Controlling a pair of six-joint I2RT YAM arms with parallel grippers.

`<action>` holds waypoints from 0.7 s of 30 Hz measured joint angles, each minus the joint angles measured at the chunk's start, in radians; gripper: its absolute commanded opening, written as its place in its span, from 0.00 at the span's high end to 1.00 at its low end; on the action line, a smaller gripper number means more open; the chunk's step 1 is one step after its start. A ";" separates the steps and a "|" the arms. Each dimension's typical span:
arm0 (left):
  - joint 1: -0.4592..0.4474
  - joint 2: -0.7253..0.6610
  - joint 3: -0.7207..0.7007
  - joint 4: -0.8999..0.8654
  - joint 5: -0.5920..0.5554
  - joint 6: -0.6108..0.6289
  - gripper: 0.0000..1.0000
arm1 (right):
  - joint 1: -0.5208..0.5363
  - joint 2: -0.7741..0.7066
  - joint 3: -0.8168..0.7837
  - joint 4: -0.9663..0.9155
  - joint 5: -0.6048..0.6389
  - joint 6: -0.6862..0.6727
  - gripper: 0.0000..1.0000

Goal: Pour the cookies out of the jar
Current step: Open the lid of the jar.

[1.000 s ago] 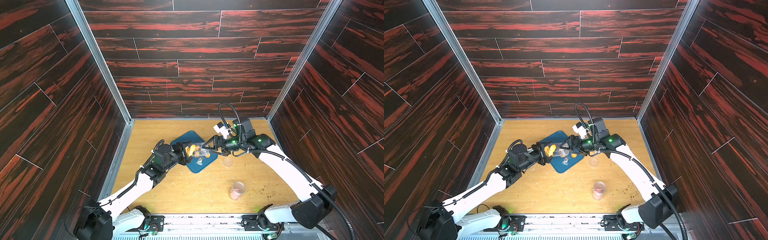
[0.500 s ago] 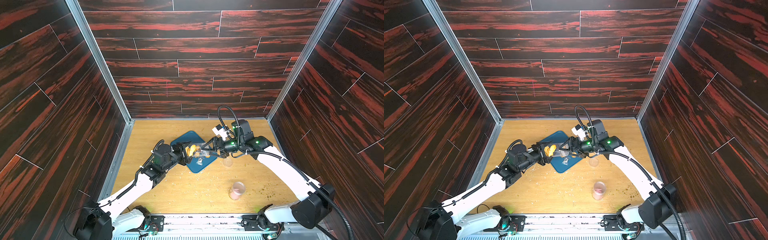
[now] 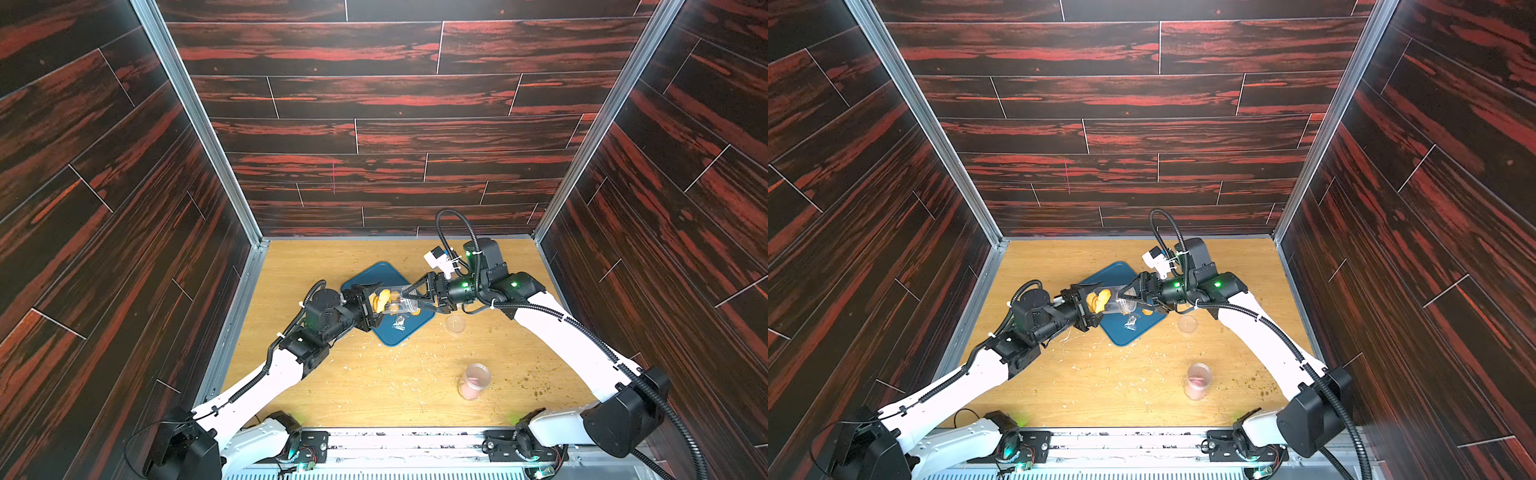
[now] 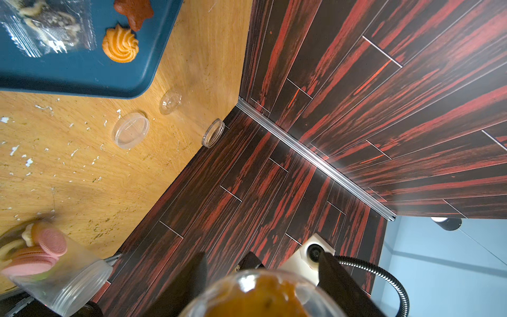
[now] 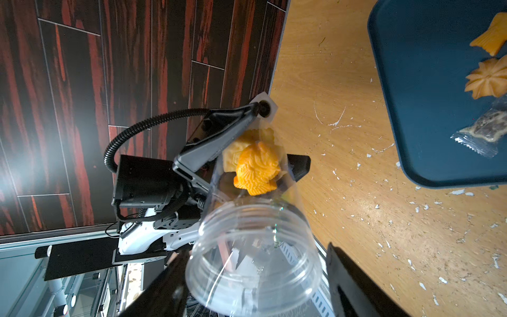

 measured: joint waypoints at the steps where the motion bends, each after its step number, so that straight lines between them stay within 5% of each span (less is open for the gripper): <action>1: 0.000 -0.006 -0.002 -0.003 -0.003 0.000 0.42 | 0.000 0.000 0.000 0.001 0.000 -0.001 0.24; 14: 0.000 -0.024 -0.013 -0.031 -0.029 0.000 0.42 | 0.000 0.000 0.000 0.002 0.005 -0.031 0.27; 21: 0.000 -0.026 -0.016 -0.031 -0.029 0.000 0.41 | 0.000 0.000 0.000 0.008 0.000 -0.030 0.14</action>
